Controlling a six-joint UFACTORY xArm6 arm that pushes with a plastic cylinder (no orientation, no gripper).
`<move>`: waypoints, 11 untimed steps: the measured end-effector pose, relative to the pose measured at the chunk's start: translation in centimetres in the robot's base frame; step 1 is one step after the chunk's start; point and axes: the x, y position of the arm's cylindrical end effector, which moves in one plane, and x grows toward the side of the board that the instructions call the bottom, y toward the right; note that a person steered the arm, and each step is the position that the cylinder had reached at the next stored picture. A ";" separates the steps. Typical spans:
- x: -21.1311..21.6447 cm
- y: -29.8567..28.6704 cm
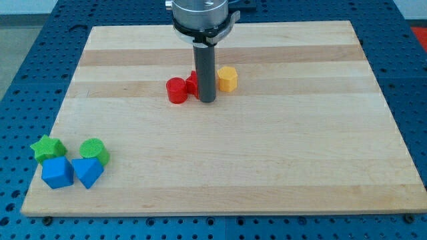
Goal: Push the red circle up a bit
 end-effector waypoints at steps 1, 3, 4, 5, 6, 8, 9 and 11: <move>0.0 0.0; 2.7 0.0; 3.7 0.0; 5.1 -0.2; 6.0 -0.7; 7.2 -3.1; 7.2 -4.6; 7.1 -7.9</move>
